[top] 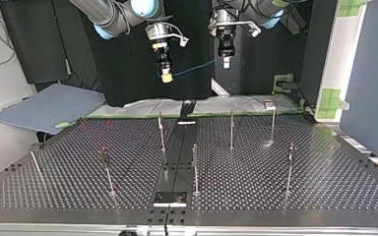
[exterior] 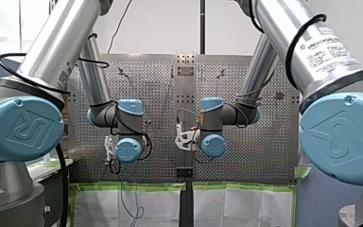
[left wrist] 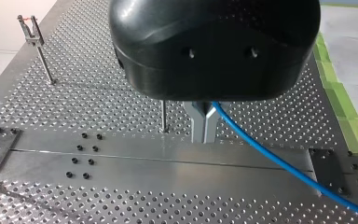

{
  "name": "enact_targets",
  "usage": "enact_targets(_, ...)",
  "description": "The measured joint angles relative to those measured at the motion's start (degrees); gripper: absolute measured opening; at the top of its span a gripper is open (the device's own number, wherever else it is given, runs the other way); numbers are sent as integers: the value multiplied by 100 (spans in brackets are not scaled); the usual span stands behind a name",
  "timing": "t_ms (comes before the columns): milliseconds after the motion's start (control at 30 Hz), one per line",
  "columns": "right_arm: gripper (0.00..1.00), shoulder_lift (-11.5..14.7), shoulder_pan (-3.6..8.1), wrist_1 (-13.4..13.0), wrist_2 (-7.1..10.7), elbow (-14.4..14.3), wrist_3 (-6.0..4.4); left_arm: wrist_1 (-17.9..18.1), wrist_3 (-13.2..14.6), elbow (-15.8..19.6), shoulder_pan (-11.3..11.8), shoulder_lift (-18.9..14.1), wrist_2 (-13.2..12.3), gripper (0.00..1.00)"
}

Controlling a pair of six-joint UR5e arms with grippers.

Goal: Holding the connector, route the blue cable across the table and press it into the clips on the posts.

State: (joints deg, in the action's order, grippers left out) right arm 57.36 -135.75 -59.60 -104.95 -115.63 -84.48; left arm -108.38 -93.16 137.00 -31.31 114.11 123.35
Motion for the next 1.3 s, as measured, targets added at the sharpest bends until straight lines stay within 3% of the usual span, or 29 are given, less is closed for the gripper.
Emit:
enact_targets(433,0,-4,-1,3,-2,2,2,-22,5,-18,25,31,0,0)
enact_targets(667,0,-255,-139,246,-16,33,24,-214,9,-41,67,217,0,0)
enact_targets(867,0,-525,-156,427,-17,35,26,-235,9,-44,70,235,0,0)
enact_targets(1300,0,-597,-158,448,-18,35,26,-237,9,-44,70,237,0,0)
